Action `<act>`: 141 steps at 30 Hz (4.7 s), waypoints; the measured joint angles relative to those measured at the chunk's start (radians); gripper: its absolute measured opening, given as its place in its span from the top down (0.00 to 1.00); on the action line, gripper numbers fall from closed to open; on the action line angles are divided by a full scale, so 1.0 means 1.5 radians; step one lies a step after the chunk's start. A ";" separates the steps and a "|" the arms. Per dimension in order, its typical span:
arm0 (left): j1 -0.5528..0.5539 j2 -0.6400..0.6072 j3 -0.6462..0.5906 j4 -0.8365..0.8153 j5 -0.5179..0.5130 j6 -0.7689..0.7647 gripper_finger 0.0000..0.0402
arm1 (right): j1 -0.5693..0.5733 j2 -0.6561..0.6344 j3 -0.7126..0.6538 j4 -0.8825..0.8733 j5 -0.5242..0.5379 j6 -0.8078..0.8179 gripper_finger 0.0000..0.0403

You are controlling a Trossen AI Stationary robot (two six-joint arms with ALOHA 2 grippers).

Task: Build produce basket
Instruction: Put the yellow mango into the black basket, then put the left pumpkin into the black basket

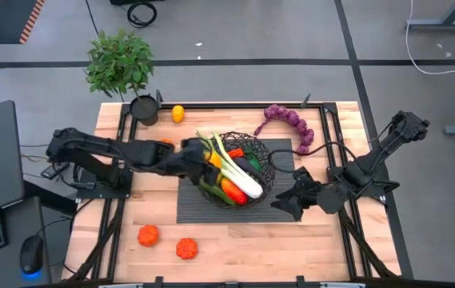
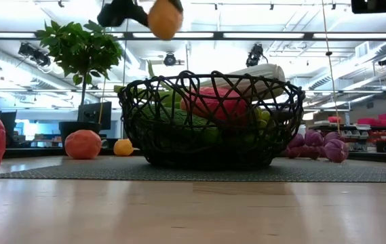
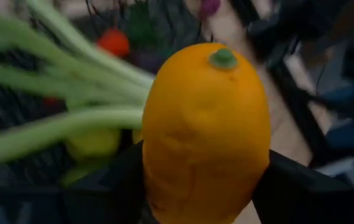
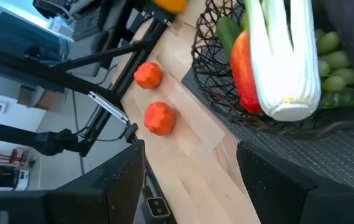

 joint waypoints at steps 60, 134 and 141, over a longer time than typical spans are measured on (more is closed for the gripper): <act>-0.343 0.025 -0.267 -0.127 0.471 -0.150 0.12 | 0.060 0.005 0.000 0.022 -0.031 -0.018 0.36; -0.070 0.027 0.044 -0.208 0.161 0.010 0.24 | 0.082 0.005 0.000 0.021 -0.049 0.020 0.36; 0.039 0.026 0.078 -0.183 0.134 0.213 0.23 | 0.078 0.005 0.000 0.022 -0.049 0.046 0.36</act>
